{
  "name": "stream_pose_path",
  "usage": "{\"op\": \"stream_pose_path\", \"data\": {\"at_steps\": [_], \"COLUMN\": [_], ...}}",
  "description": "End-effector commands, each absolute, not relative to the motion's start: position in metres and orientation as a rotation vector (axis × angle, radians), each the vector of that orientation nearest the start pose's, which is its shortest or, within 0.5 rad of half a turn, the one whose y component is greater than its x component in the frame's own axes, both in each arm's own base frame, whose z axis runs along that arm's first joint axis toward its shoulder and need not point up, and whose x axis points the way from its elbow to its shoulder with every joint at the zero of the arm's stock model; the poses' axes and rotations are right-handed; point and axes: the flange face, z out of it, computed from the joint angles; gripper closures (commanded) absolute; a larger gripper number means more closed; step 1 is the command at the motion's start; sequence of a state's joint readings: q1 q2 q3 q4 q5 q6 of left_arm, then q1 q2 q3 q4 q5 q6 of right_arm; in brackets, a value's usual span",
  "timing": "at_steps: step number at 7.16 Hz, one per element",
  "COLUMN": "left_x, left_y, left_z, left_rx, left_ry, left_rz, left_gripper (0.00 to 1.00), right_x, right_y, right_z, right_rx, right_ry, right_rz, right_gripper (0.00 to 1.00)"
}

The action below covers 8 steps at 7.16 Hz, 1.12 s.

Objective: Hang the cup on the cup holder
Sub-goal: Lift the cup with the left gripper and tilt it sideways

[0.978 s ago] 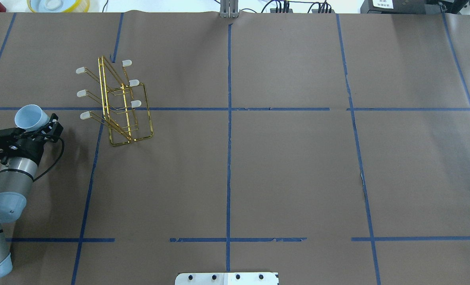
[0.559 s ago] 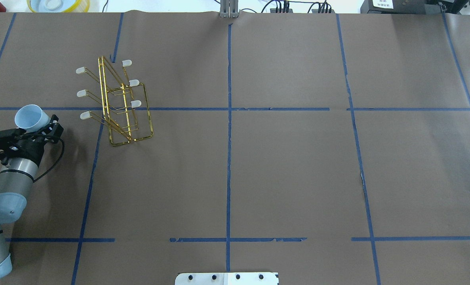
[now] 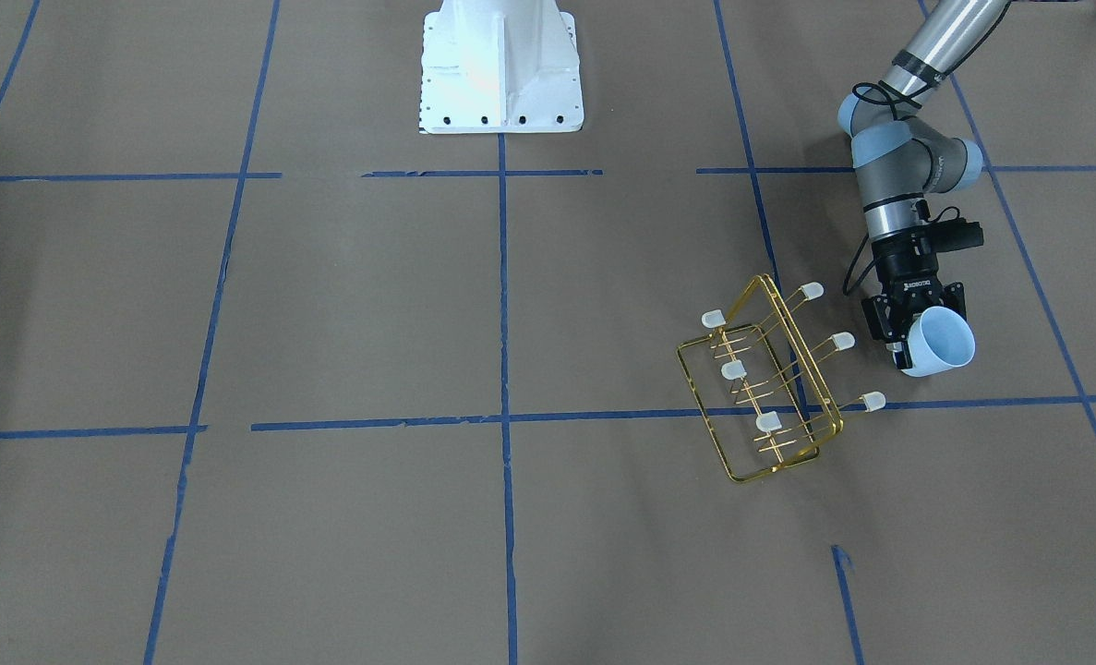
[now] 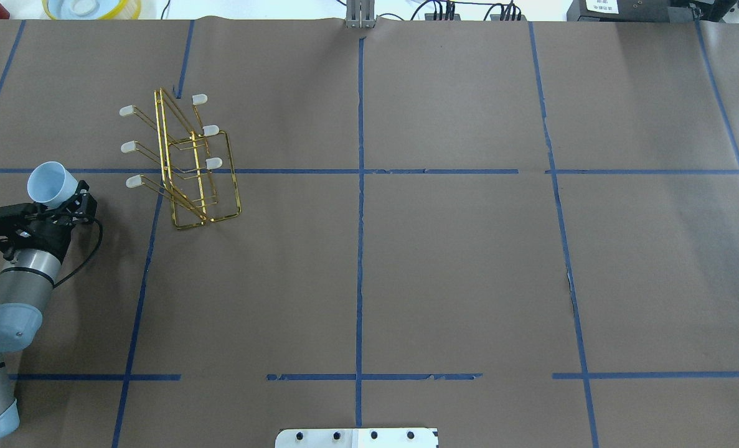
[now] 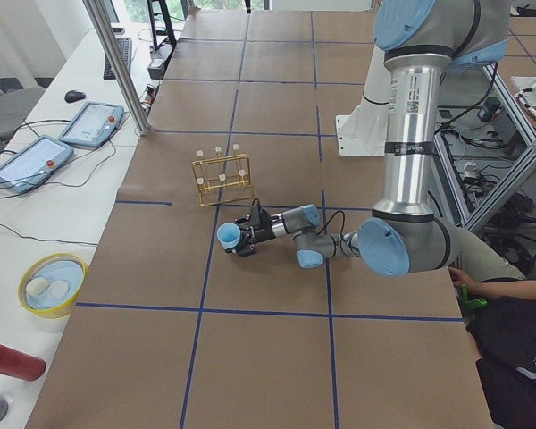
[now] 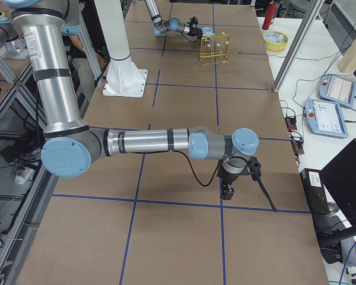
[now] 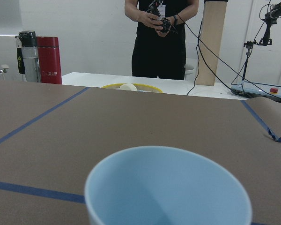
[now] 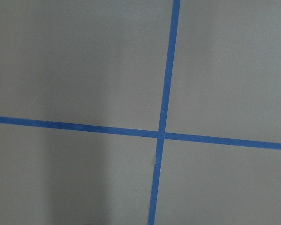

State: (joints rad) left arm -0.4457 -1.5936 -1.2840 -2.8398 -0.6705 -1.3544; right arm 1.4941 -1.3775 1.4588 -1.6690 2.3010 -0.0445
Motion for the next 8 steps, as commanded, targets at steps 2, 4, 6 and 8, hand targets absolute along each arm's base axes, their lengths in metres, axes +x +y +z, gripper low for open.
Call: {"op": "stream_pose_path", "data": {"at_steps": [2,4,6,8], "left_x": [0.349,0.314,0.277,0.248], "left_y": [-0.406,-0.396,-0.383,-0.378], "left_z": [0.615,0.583,0.550,0.525], "left_rx": [1.109,1.157,1.219,1.278], "left_ry": [0.645,0.618,0.512,0.384], "left_rz": [-0.656,-0.579,-0.364,-0.214], "left_gripper": [0.86,0.89,0.87,1.00], "right_x": [0.022,0.023,0.023,0.023], "right_y": [-0.574,-0.574,-0.574,-0.574], "right_z": [0.624,0.624,0.624,0.624], "right_rx": [-0.028,-0.028,-0.028,-0.028], "right_ry": [-0.730,-0.730,-0.730,-0.730], "right_rz": [-0.111,-0.110,-0.110,-0.110], "right_gripper": [0.00,0.00,0.00,0.00]}}
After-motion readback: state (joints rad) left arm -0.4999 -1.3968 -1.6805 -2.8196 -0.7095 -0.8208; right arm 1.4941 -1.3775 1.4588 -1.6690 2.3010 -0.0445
